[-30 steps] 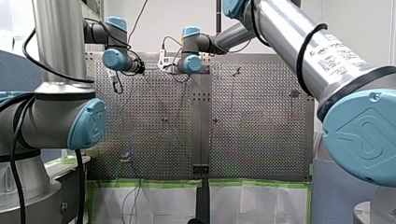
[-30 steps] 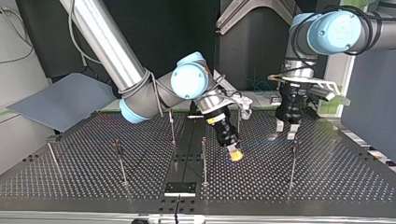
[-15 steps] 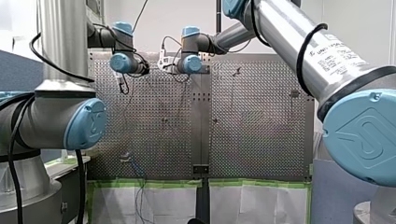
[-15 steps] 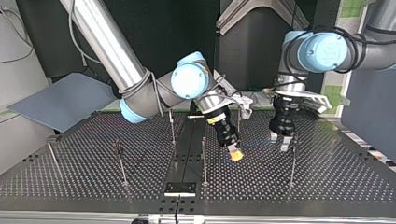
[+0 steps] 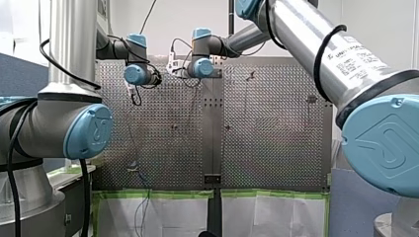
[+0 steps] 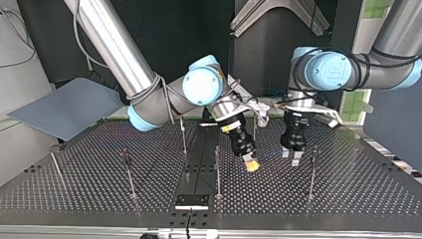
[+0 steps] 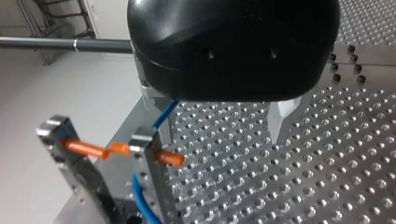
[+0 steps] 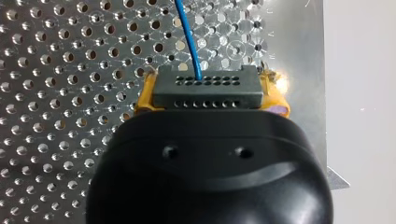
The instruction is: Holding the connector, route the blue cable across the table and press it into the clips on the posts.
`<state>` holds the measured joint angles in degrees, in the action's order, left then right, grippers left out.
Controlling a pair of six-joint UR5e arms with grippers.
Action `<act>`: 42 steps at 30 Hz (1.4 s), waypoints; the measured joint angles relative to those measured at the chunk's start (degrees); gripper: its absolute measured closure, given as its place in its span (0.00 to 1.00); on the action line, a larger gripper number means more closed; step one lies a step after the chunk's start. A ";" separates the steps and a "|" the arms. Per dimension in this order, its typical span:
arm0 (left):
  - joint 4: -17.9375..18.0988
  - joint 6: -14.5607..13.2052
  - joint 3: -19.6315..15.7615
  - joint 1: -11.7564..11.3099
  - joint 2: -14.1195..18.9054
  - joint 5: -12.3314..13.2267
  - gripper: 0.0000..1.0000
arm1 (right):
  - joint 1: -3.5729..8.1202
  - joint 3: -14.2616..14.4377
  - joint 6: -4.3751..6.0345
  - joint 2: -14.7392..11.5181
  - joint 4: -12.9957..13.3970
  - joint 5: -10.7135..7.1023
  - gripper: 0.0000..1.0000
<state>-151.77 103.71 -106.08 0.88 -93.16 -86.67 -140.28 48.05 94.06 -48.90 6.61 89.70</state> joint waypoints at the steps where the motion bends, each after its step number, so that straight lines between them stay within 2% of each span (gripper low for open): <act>1: 0.02 0.05 0.00 0.03 -0.01 -0.23 0.42 | 0.00 0.00 0.00 -0.01 0.00 -0.01 1.00; 2: 0.02 0.05 0.01 0.07 -0.01 -0.42 0.62 | 0.00 0.00 0.00 -0.01 -0.02 -0.02 1.00; 3: 0.01 0.07 0.01 0.13 -0.01 -0.60 0.62 | 0.01 0.00 0.00 -0.01 -0.03 -0.03 1.00; 4: 0.01 0.09 0.02 0.17 0.00 -0.71 0.76 | 0.00 0.00 0.03 -0.01 -0.05 -0.03 1.00; 5: -0.02 0.11 0.02 0.20 0.00 -0.82 0.97 | -0.01 0.00 0.04 -0.01 -0.06 -0.04 1.00; 7: -0.12 0.18 0.02 0.25 -0.01 -1.20 1.00 | -0.02 0.00 0.09 -0.01 -0.08 -0.04 1.00; 14: -1.15 0.13 -0.11 0.39 0.02 -3.59 1.00 | -0.10 0.03 0.46 0.05 -0.30 0.31 1.00; 20: -3.08 -1.30 -1.91 0.81 0.44 -6.48 1.00 | -0.11 0.18 0.86 0.10 -0.74 1.13 1.00; 28: -0.61 -4.40 -5.95 2.45 0.71 -9.76 1.00 | -0.09 2.60 1.04 0.57 -0.98 1.89 1.00; 36: 0.97 -3.79 -10.52 4.67 0.42 -11.01 1.00 | 0.08 5.90 1.03 0.77 -1.01 1.98 1.00; 42: 3.31 -3.84 -13.69 5.90 -1.89 -11.57 1.00 | 0.21 8.60 1.11 0.84 -0.99 1.98 1.00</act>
<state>-148.47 99.87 -119.78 6.78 -95.04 -98.24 -140.08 56.65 95.17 -48.06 5.63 91.68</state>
